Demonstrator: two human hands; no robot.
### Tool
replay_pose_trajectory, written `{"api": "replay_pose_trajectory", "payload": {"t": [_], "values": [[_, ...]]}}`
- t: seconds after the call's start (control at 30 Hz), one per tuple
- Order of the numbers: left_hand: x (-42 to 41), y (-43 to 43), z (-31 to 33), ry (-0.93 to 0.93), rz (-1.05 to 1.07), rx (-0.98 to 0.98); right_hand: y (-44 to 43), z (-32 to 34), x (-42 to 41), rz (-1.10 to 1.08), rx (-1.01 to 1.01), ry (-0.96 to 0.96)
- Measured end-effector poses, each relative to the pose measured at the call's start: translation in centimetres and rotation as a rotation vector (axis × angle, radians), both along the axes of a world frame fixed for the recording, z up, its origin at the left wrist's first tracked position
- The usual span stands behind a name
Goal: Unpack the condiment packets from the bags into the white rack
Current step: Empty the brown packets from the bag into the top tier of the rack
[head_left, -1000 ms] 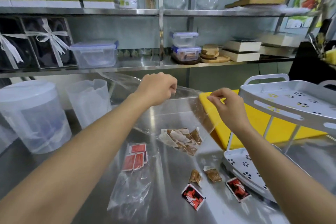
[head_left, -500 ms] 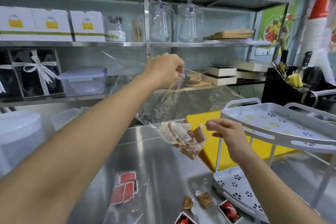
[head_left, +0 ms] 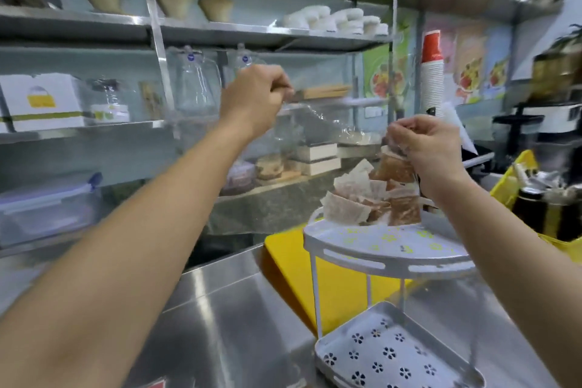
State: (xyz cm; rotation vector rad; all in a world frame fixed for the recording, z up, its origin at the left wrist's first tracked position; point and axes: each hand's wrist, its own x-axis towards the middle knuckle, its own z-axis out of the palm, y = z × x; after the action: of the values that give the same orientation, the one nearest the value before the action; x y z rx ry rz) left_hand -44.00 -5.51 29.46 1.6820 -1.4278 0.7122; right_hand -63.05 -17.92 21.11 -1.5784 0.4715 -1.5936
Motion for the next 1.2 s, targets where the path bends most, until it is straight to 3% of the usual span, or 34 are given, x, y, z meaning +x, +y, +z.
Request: {"api": "replay_pose_trajectory", "payload": {"t": [0.23,0.4,0.53,0.63,0.77,0.87,1.03,1.2], "values": [[-3.3,-7.0,-4.3,0.095,-0.182,0.02,-5.3,-3.0,-5.5,-0.171,-0.072,0.062],[-3.6,-9.5,-10.5,0.161,-0.218,0.242,-7.5,-7.9,-7.6,-0.2,-0.097,0.313],[-3.6,-9.4,-10.8,0.277,-0.194,0.319,-7.3,-8.7,-7.9,-0.132,-0.114,0.348],[-5.2,-7.5,-8.4,-0.099,-0.084,0.281,-7.3,-8.2,-7.9,-0.132,-0.136,0.363],[-10.7,-6.9,-6.5,-0.731,-0.207,0.029,-7.3,-8.0,-7.9,-0.112,-0.224,0.456],[-13.9,-9.3,-7.6,-1.097,-0.182,0.014,-7.0,-8.4,-7.8,-0.098,-0.23,0.428],[-14.3,-10.8,-8.0,-1.206,-0.047,0.108,-6.4,-9.4,-9.2,-0.092,-0.162,0.478],[-13.6,-10.5,-6.9,-1.059,-0.01,0.068,-6.5,-10.6,-10.6,-0.109,-0.065,0.603]]}}
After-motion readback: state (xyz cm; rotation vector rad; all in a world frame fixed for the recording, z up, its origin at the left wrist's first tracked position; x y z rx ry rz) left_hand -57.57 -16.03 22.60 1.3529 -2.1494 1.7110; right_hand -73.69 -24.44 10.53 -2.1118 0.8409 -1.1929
